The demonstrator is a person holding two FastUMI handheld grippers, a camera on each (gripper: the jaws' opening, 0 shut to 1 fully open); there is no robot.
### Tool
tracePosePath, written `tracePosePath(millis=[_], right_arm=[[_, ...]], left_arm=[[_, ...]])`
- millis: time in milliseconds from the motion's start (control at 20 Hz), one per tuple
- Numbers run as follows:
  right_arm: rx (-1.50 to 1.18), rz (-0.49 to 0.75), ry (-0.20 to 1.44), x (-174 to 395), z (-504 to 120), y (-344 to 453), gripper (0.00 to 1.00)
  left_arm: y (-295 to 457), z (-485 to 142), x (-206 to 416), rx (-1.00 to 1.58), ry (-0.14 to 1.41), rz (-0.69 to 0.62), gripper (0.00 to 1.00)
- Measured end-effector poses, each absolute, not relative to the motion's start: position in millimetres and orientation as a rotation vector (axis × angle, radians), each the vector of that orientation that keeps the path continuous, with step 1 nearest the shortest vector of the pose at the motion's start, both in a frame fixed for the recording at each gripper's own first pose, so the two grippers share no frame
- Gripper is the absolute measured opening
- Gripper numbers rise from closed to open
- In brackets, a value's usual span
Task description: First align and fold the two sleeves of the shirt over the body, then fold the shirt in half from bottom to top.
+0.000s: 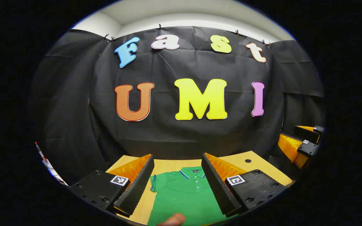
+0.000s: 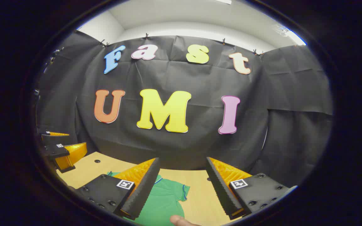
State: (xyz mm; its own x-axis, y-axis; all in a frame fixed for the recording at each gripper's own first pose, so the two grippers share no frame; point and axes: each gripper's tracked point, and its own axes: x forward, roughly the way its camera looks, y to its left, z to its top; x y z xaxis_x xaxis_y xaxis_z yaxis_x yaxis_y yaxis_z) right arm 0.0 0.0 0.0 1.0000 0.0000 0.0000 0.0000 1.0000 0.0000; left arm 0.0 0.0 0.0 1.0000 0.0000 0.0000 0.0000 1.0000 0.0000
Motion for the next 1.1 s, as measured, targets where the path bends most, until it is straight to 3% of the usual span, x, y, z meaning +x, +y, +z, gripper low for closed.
tracePosePath(millis=[850,1100], right_arm=[[-0.016,0.043,0.048,30.0,-17.4,-4.4,0.92],[-0.006,0.048,0.126,60.5,-47.7,-8.2,0.95]], left_arm=[[-6.1,-5.9,5.0,-0.026,0.019,0.012,1.0],[-8.3,-7.7,6.0,-0.036,0.018,0.0,0.98]])
